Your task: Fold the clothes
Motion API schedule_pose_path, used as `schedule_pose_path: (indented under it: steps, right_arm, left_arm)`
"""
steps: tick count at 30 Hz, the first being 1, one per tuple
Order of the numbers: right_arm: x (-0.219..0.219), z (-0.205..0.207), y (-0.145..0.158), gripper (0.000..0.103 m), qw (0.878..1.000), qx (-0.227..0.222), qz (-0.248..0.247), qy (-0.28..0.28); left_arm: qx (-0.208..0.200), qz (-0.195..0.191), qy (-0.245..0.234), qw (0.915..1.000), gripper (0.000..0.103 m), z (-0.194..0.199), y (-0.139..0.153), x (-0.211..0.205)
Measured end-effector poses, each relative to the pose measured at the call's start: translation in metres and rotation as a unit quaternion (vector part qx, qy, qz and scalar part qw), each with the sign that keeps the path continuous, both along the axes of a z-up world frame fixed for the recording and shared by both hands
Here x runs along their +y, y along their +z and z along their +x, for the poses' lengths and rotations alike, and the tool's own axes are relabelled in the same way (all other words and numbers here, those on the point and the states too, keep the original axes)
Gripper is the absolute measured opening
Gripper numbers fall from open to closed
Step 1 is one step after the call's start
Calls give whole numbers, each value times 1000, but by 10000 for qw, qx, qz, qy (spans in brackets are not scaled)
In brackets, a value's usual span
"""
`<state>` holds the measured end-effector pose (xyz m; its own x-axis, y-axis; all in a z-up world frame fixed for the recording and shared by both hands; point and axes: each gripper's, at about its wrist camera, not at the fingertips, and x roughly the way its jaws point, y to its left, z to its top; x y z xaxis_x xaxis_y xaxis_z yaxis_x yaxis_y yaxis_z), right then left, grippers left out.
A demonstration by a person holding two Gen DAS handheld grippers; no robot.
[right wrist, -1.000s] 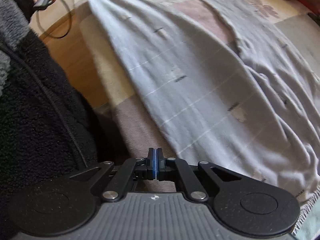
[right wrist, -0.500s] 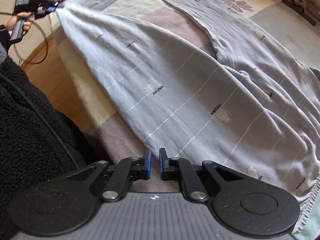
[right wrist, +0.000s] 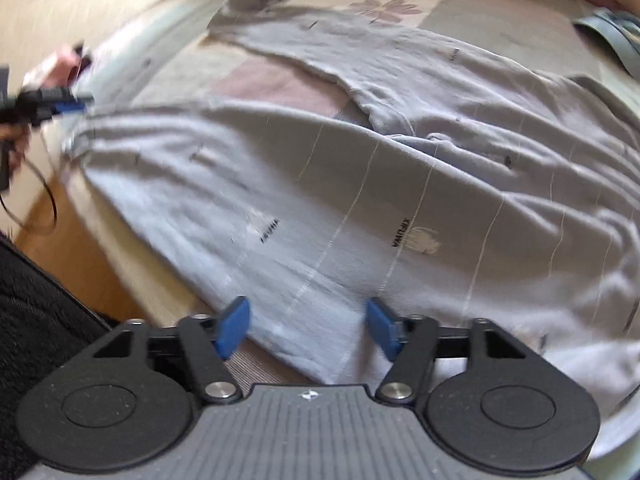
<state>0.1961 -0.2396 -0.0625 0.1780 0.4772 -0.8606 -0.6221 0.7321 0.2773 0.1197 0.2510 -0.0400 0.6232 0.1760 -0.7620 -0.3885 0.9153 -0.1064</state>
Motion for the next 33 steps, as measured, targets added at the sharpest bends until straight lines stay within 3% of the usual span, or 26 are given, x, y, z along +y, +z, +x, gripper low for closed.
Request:
schedule_pose_path:
  steps: [4, 5, 11, 13, 16, 20, 25, 33]
  right_arm:
    - [11, -11, -5, 102, 9989, -122, 108, -433]
    - [16, -15, -7, 103, 9983, -182, 79, -539]
    - [44, -34, -15, 103, 9917, -875, -663, -677]
    - [51, -43, -18, 103, 9876, -1132, -895, -618]
    - [46, -44, -14, 103, 9869, -1003, -865, -921]
    - [26, -45, 0, 103, 9842, -621, -502, -1578]
    - [5, -40, 15, 103, 9727, -641, -270, -2212]
    - [-14, -16, 35, 103, 9751, -1008, -36, -1977]
  left_arm:
    - [14, 191, -1316, 9911, 34, 22, -4, -44]
    - [-6, 196, -1567, 9875, 38, 26, -5, -53]
    - [-91, 4, -2444, 9696, 42, 41, -8, -80]
    - [-86, -17, -2549, 9669, 44, 46, -9, -82]
    - [-33, -57, -2617, 9651, 44, 53, -10, -81]
    - [47, -160, -2687, 9631, 46, 60, -9, -81]
    - [23, -408, -2772, 9599, 49, 77, -4, -91]
    - [-52, -997, -2807, 9546, 49, 110, 8, -134]
